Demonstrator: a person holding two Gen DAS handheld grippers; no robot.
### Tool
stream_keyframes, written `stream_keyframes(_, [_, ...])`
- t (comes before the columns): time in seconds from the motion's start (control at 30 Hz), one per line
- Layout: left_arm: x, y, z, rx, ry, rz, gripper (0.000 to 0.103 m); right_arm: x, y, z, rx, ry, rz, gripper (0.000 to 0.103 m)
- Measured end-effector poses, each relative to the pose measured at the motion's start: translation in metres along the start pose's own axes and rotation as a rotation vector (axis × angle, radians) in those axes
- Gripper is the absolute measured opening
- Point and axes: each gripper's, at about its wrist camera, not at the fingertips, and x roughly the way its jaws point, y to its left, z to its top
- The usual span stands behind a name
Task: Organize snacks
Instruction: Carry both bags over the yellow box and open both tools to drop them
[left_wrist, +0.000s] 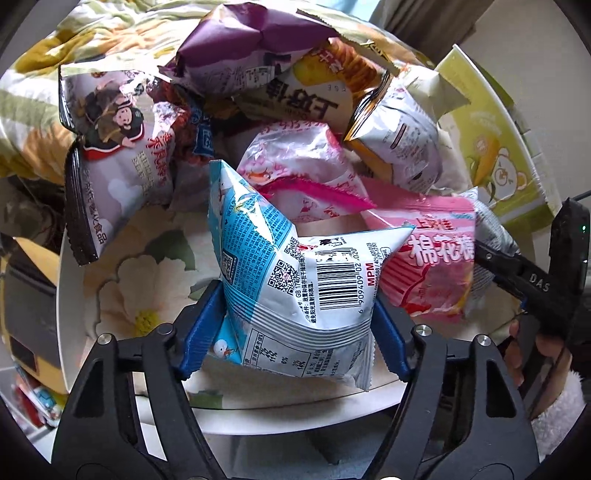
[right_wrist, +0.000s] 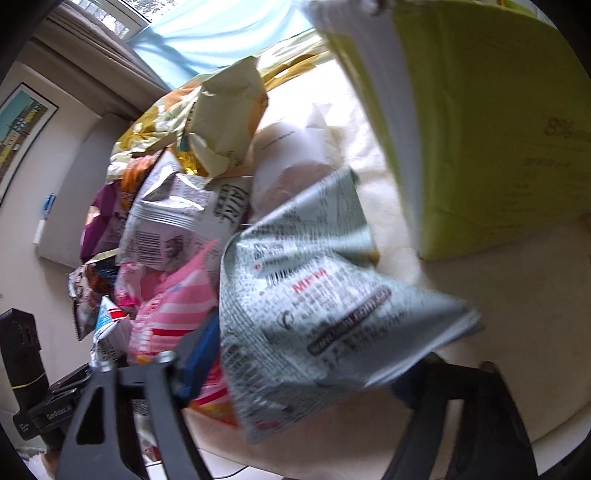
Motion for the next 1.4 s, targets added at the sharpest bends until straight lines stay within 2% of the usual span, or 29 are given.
stream_keyframes(0.13, [-0.007,-0.002,-0.001,-0.003,-0.008,-0.016,0.071,-0.009,0.004,0.0,-0.028,-0.029,-0.011,0.054])
stream_keyframes(0.2, [-0.01,-0.005,0.0,-0.001,-0.012,-0.019,0.071,-0.015,0.008,-0.001,-0.061,-0.045,-0.04,0.053])
stream_keyframes(0.47, [-0.045,-0.011,-0.006,0.021,-0.07,-0.025,0.071,-0.043,0.03,0.0,-0.134,-0.111,-0.094,0.052])
stream_keyframes(0.77, [-0.094,-0.048,0.025,0.146,-0.178,-0.055,0.071,-0.097,0.061,0.011,-0.191,-0.213,-0.125,0.052])
stream_keyframes(0.93, [-0.106,-0.087,0.06,0.207,-0.234,-0.071,0.071,-0.128,0.056,0.036,-0.164,-0.28,-0.135,0.052])
stream_keyframes(1.13, [-0.107,-0.15,0.102,0.252,-0.305,-0.087,0.071,-0.157,0.029,0.079,-0.159,-0.342,-0.173,0.052])
stream_keyframes(1.3, [-0.086,-0.214,0.141,0.258,-0.31,-0.095,0.072,-0.168,-0.005,0.123,-0.153,-0.344,-0.175,0.052])
stream_keyframes(1.4, [-0.063,-0.257,0.163,0.28,-0.303,-0.069,0.072,-0.175,-0.03,0.143,-0.16,-0.344,-0.175,0.052])
